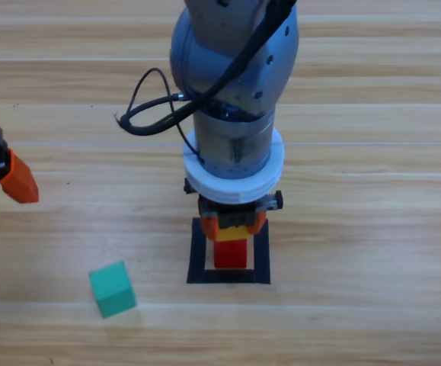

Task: Stack the blocks in the rectangular block: red at the bottom, yellow in the middle, green on top

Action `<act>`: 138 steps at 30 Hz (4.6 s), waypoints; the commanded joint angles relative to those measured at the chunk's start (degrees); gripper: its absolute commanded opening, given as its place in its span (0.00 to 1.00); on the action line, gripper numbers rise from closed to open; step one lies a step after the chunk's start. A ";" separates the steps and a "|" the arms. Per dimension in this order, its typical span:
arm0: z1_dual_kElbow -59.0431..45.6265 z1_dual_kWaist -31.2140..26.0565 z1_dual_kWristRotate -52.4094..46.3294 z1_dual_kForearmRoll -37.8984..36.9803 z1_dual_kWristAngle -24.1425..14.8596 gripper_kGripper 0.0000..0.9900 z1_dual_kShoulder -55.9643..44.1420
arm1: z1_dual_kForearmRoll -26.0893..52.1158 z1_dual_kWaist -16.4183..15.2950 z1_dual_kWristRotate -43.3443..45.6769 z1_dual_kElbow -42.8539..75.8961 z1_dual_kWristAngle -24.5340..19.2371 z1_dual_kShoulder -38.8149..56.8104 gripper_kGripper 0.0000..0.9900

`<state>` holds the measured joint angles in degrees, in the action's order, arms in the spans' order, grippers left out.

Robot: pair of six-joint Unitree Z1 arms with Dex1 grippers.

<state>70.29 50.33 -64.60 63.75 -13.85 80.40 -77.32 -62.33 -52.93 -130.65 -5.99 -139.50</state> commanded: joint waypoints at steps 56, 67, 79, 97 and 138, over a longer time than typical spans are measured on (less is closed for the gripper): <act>-1.74 -0.85 0.09 -2.05 0.58 1.00 -0.50 | -4.68 -1.65 -3.67 -7.16 -2.71 -2.88 1.00; -2.44 -0.85 -5.89 -11.02 -0.74 0.97 3.27 | -2.92 -0.34 4.94 7.43 -13.70 15.40 1.00; -0.16 -0.76 -15.38 -14.27 1.28 0.95 25.77 | 30.74 6.78 18.21 54.63 -8.34 41.33 1.00; 0.37 -0.85 -16.61 -16.64 8.22 0.95 32.72 | 46.03 9.95 33.33 65.53 2.74 45.90 1.00; 44.32 -4.28 14.06 11.57 3.65 0.15 42.47 | 55.61 9.95 43.61 73.96 7.92 52.40 1.00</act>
<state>106.43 47.00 -55.18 69.11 -9.53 117.64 -22.66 -53.87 -9.23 -58.18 1.86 -88.76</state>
